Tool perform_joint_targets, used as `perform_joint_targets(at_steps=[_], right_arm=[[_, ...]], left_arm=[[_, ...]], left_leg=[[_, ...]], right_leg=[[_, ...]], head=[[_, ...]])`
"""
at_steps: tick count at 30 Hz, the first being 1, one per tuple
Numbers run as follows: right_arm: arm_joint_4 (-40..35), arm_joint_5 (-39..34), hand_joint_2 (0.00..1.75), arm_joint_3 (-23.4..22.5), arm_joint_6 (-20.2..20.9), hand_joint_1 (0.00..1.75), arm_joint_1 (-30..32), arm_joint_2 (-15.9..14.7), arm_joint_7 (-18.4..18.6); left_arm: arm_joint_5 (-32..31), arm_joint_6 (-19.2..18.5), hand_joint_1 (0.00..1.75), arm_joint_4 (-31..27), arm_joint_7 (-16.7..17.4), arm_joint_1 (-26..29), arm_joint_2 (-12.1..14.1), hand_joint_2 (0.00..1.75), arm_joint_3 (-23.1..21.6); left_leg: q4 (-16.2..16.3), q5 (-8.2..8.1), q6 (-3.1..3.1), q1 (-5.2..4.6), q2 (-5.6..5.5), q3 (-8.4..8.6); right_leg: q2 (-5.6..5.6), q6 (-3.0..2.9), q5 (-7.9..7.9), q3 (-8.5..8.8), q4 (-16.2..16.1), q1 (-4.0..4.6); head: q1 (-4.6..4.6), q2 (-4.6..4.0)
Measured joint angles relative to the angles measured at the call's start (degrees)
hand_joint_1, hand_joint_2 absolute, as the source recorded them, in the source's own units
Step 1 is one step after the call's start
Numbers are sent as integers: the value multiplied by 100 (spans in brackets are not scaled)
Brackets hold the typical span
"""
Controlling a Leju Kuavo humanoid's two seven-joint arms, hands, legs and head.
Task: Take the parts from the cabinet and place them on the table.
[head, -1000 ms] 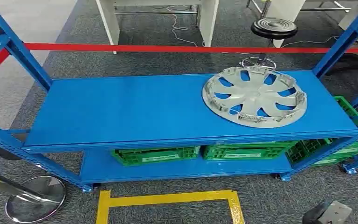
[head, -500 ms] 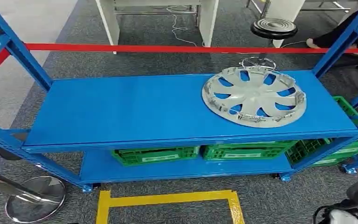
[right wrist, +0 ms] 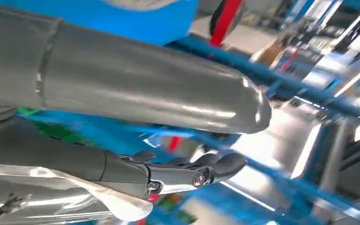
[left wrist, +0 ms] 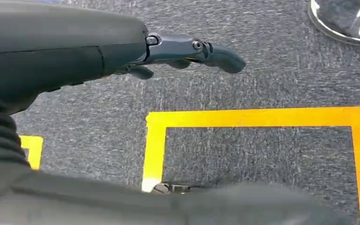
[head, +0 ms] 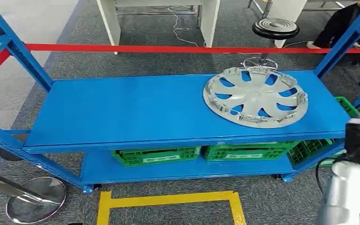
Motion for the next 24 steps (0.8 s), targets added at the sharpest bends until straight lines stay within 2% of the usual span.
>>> perform_joint_targets(at_steps=[8,12,16,24], right_arm=[[265,583,0,964,654,0,-719,-404,508],[435,491,0,1349,1246,0,-849,-483,591],[478,413,0,1583,1509,0,-925,-531,606],[953,214,0,2570,2323,0,-1409,-667,792]], left_arm=[[-129,-153,0,0,13,-20,57,0,-22],[-179,-195,0,0,33,-21,70,0,-48],[-190,-197,0,0,70,-12,74,0,-50],[-249,-179,0,0,181,-42,85,0,-57]], left_leg=[[0,2,-3,0,0,-1],[0,2,-3,0,0,-3],[0,4,-3,0,-18,-19],[0,9,-3,0,-19,-20]], right_leg=[[-1,0,0,-3,0,0],[-2,0,0,-9,1,0],[-14,0,0,-14,3,0],[-19,-1,0,-18,3,0]], head=[[2,0],[0,0],[2,0],[2,0]])
